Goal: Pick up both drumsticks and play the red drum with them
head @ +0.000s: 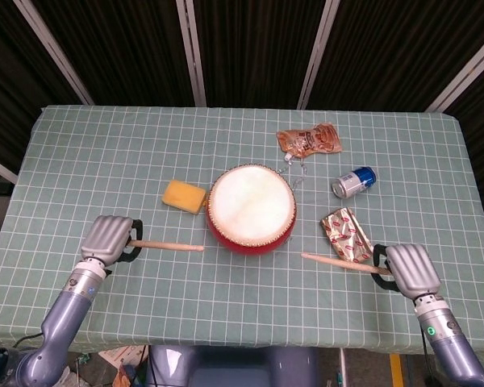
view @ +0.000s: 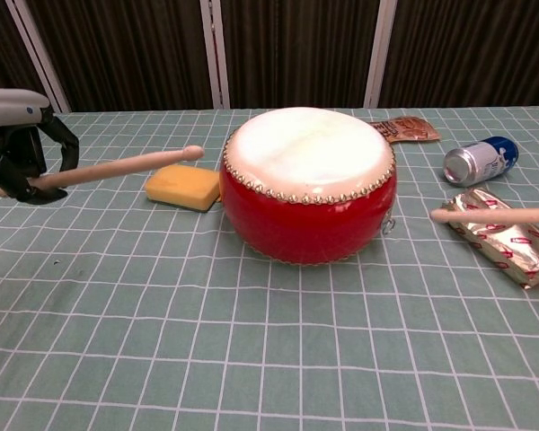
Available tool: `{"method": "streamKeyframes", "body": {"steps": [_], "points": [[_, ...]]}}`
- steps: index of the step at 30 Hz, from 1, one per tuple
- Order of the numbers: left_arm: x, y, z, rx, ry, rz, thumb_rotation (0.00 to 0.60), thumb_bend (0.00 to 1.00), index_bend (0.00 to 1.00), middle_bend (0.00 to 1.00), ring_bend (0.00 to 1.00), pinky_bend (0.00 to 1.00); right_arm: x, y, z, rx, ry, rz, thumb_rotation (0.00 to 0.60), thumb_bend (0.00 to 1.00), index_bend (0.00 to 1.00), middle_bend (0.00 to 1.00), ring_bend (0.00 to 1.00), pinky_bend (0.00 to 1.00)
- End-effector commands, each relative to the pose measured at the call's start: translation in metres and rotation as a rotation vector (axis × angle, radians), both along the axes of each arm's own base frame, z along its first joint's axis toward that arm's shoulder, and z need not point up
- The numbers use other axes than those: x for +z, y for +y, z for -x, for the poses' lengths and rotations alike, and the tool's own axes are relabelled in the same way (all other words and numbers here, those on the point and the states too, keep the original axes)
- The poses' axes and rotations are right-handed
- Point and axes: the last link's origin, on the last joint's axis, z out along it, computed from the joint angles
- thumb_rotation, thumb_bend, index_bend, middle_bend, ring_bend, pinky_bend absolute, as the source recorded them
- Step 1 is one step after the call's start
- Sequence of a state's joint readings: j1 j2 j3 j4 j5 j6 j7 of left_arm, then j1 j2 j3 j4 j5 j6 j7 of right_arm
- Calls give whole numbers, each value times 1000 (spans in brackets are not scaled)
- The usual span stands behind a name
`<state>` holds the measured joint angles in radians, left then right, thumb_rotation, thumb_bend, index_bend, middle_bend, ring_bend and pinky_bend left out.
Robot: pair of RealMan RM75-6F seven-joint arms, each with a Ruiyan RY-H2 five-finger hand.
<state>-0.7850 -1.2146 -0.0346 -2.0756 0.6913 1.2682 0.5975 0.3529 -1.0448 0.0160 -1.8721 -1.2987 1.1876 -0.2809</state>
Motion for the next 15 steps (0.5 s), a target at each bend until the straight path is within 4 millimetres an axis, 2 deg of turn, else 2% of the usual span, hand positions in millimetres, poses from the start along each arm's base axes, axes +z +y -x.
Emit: {"method": "streamKeyframes", "body": {"steps": [1, 12, 15], "points": [[-8, -4, 7, 9, 3, 5, 600, 520, 769, 1000, 1000, 1000, -7, 4, 2, 8, 25, -25, 600, 584, 992, 1000, 1000, 1000], [-50, -4, 21, 19, 102, 46, 600, 493, 727, 1000, 1000, 1000, -33, 6, 14, 8, 133, -88, 600, 584, 992, 1000, 1000, 1000], [-56, -2, 23, 14, 132, 58, 600, 410, 621, 998, 1000, 1000, -35, 6, 16, 2, 155, -96, 600, 585, 924, 1000, 1000, 1000]]}}
